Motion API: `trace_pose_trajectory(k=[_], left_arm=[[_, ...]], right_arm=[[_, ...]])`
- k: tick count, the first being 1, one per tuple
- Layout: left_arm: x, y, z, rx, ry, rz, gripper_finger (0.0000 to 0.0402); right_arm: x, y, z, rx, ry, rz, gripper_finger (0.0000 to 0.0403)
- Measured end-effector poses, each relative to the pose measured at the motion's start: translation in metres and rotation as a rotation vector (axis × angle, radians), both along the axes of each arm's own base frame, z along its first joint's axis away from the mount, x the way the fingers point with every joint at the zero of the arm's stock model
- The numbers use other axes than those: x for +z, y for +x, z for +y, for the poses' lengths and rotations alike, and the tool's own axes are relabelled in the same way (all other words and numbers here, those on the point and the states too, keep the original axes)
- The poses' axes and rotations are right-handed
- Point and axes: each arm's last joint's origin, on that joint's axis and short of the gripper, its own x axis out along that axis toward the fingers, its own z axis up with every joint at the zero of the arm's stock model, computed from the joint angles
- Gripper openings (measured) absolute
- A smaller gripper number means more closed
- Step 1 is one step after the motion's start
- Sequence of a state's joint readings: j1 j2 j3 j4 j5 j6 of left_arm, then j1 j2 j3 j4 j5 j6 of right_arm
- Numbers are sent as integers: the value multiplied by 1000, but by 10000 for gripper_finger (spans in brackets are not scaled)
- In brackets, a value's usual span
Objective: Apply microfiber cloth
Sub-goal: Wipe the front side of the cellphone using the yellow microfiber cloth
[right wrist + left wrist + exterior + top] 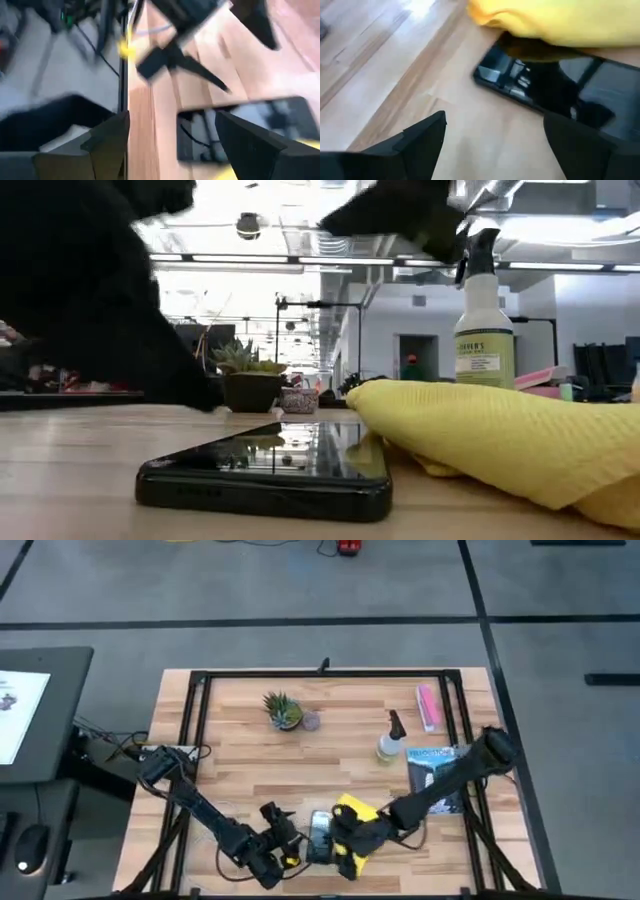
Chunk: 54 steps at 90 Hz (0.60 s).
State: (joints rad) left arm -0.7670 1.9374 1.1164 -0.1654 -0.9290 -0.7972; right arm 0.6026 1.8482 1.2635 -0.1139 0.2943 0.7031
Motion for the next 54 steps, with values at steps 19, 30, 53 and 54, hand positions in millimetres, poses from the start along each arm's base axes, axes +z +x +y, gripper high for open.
trace_pose_trajectory(k=[19, 30, 53, 54], left_arm=[[6, -7, -8, -40, 2, -9, 313], [6, -8, -8, -37, -1, -8, 313], [6, -7, -7, -35, 2, -6, 313], [6, -7, -7, -35, 2, -6, 313]], right_arm=[[-51, -33, 19, -66, -160, 161, 282], [-80, -31, 23, -113, -194, 170, 282], [-107, -28, 26, -203, -240, 163, 251], [-108, -29, 26, -203, -240, 164, 244]])
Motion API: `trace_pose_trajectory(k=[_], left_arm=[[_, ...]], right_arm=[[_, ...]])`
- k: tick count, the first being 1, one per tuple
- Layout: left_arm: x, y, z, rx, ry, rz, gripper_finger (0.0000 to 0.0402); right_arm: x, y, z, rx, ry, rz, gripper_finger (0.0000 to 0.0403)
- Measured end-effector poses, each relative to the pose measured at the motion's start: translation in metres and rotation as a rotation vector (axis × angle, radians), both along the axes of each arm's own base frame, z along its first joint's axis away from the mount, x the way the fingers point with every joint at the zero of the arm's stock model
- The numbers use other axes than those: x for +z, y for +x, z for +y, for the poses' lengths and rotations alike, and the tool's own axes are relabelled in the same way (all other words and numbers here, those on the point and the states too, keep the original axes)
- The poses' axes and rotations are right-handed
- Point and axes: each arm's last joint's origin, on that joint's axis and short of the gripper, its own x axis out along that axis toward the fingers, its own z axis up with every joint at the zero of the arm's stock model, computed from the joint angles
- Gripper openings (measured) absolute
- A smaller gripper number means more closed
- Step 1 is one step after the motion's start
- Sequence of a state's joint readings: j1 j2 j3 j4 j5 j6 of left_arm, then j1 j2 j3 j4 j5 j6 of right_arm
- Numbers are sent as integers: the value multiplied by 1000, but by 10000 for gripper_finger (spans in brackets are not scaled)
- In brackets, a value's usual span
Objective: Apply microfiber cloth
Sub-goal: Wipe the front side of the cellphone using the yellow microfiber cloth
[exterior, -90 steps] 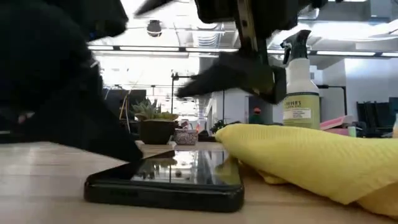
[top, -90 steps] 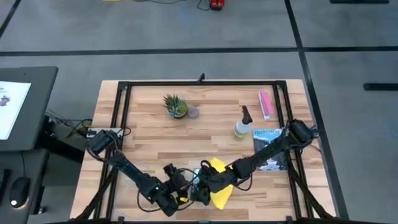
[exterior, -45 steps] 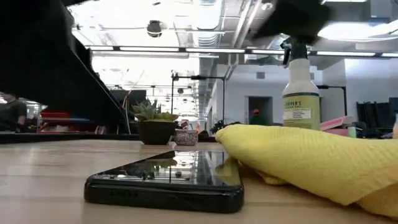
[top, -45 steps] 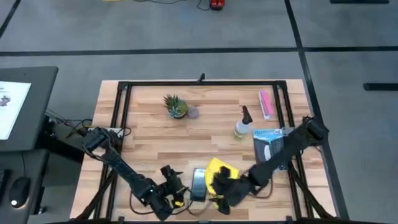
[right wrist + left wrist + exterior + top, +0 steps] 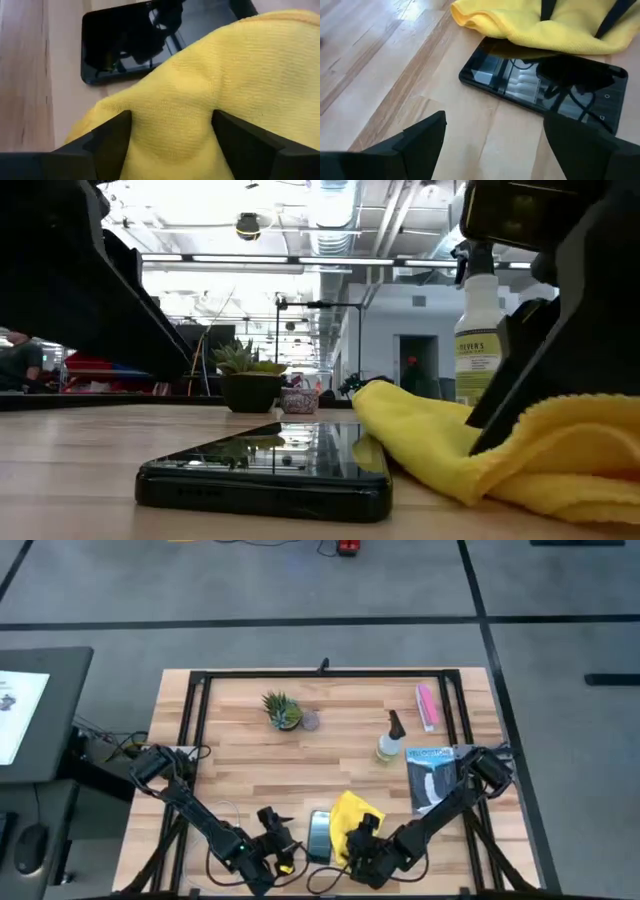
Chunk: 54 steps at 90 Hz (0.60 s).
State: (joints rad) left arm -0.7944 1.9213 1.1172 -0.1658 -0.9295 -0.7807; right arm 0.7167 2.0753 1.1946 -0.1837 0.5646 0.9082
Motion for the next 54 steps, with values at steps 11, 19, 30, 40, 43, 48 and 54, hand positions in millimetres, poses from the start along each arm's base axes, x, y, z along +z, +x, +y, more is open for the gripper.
trace_pose_trajectory(k=[11, 19, 30, 40, 43, 48, 54], left_arm=[[0, 0, 0, 0, -1, -1, 313], [0, 0, 0, -1, 1, 1, 313], [0, 0, 0, -5, 7, 5, 313], [0, 0, 0, -8, 6, 7, 313], [0, 0, 0, -9, 6, 8, 313], [0, 0, 0, -12, 10, 10, 313], [0, 0, 0, -13, 10, 10, 313]], right_arm=[[3, -6, 2, -11, -34, -13, 146], [11, -11, 2, -4, -57, -12, 52], [37, -10, 1, 26, -83, -71, 19], [62, 7, -2, 71, -96, -161, 18], [64, 13, -4, 92, -112, -179, 17], [65, 25, -6, 136, -113, -210, 16], [64, 39, -10, 179, -74, -244, 16]])
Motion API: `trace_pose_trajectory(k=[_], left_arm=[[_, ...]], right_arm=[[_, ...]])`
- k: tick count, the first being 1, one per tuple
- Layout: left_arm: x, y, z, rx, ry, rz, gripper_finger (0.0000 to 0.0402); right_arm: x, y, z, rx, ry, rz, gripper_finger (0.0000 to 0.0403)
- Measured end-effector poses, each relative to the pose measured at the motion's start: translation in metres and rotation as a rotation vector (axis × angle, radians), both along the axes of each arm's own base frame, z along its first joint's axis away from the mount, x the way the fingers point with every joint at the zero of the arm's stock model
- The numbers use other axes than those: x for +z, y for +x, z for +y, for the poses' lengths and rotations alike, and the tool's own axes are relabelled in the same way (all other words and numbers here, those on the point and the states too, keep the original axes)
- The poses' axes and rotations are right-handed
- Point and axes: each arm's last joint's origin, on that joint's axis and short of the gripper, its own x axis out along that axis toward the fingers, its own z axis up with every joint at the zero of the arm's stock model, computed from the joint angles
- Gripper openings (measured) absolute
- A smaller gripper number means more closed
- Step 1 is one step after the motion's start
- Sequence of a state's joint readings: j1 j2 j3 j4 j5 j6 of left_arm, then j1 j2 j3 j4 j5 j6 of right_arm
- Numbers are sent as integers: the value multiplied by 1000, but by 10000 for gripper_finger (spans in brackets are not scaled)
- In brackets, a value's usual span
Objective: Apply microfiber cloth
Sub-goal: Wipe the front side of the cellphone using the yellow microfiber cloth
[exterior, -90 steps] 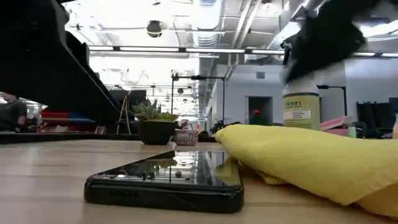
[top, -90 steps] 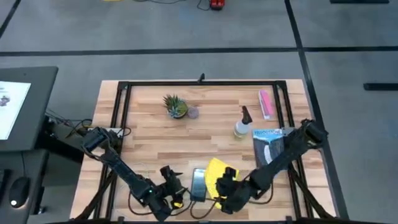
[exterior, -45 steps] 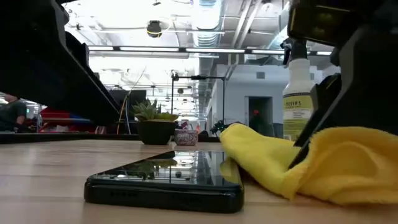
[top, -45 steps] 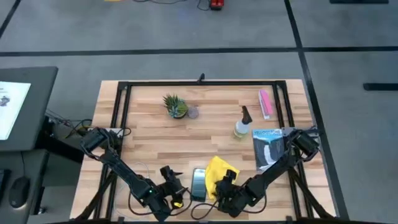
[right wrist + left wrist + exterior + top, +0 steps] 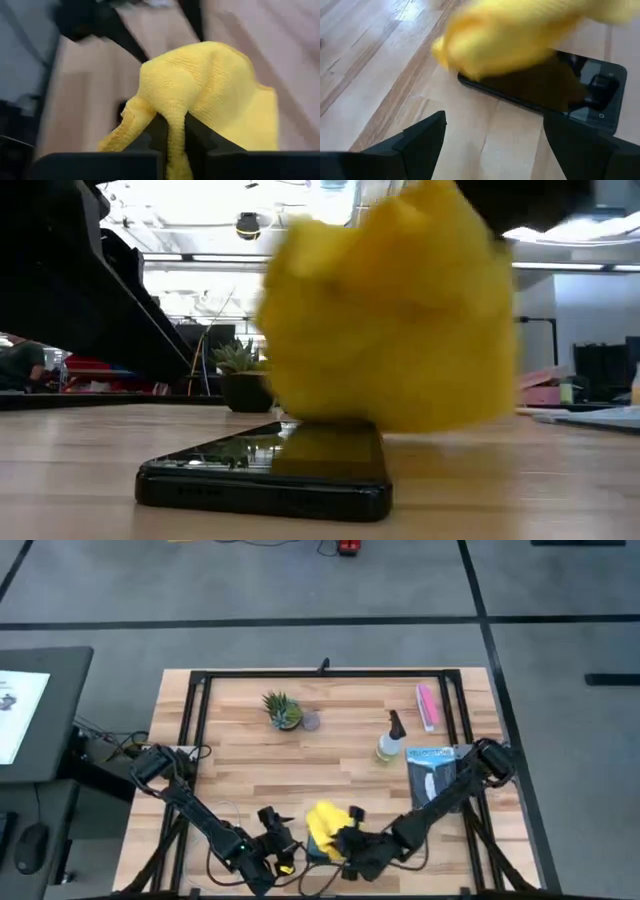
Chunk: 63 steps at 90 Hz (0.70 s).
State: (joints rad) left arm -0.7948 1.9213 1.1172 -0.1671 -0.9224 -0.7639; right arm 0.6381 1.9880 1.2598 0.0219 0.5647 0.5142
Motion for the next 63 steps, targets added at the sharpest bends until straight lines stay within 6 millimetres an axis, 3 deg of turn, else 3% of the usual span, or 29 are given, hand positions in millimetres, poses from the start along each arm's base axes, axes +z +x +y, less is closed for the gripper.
trace_pose_trajectory(k=[16, 31, 48, 63], left_arm=[[0, -1, -1, -10, 12, 5, 313], [0, -2, -2, -19, 20, 9, 313], [0, -2, -2, -18, 21, 10, 313], [0, -2, -1, -16, 37, 9, 313]], right_arm=[[-22, 20, -15, 63, 9, 34, 14], [-29, 29, -26, 50, 27, 47, 14], [-24, 27, -11, 280, 189, 64, 15], [-29, 21, -11, 203, 97, 91, 16]])
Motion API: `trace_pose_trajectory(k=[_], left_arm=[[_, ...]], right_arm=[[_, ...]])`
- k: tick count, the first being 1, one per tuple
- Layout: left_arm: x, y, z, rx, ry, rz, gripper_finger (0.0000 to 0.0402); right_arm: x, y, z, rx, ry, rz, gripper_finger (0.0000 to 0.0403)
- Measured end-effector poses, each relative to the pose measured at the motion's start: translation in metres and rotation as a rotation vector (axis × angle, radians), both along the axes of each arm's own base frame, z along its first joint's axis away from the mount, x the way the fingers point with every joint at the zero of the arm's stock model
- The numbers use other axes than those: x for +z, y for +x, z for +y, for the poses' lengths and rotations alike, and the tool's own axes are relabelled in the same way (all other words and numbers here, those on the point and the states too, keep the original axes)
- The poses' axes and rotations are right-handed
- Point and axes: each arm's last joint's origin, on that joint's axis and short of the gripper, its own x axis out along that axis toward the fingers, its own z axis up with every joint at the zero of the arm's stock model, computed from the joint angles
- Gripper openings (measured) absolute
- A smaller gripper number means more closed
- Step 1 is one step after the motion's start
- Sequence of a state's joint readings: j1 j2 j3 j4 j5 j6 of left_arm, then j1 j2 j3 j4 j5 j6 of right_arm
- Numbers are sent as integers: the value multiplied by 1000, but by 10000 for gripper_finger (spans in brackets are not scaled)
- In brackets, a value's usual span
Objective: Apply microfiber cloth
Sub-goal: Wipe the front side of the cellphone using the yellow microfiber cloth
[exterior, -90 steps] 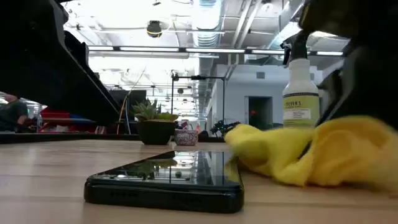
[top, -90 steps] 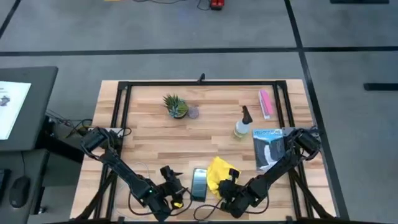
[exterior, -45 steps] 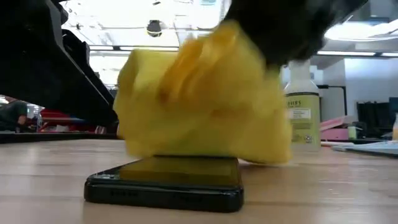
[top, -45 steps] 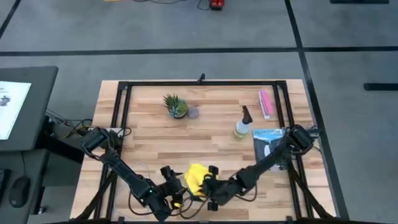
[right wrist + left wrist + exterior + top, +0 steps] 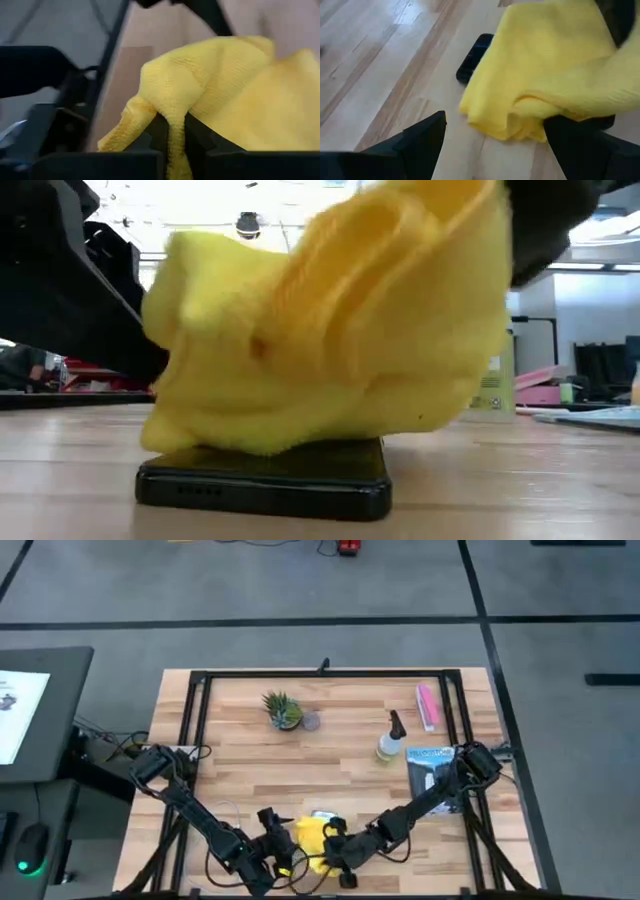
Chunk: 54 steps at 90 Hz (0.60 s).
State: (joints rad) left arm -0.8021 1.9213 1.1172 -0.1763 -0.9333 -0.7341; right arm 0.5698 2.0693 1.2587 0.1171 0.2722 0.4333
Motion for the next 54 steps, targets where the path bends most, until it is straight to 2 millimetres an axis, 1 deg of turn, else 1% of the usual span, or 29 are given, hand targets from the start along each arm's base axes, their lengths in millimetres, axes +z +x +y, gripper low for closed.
trace_pose_trajectory(k=[7, 11, 19, 24, 31, 39, 46, 54], left_arm=[[0, 0, 0, 1, 1, -1, 313], [0, 0, 0, 1, 1, -1, 313], [0, 0, 0, 1, 4, 3, 313], [0, -1, 1, 1, 8, 6, 313], [-1, -2, 1, 0, 13, 14, 313], [1, -3, 1, 1, 11, 13, 313], [1, -4, 0, 3, 16, 9, 313], [1, -4, 0, 8, 13, 10, 313]], right_arm=[[-2, 2, -9, -117, -75, -15, 16], [-2, 4, -13, -170, -88, -25, 16], [-1, 8, -19, -178, -47, -19, 16], [-1, 7, -16, -114, 3, 6, 16], [-1, 3, -6, -9, 69, 45, 16], [-3, -6, 7, 66, 94, 81, 16], [-6, -13, 12, 31, 67, 117, 16], [-8, -17, 7, -93, -3, 124, 16]])
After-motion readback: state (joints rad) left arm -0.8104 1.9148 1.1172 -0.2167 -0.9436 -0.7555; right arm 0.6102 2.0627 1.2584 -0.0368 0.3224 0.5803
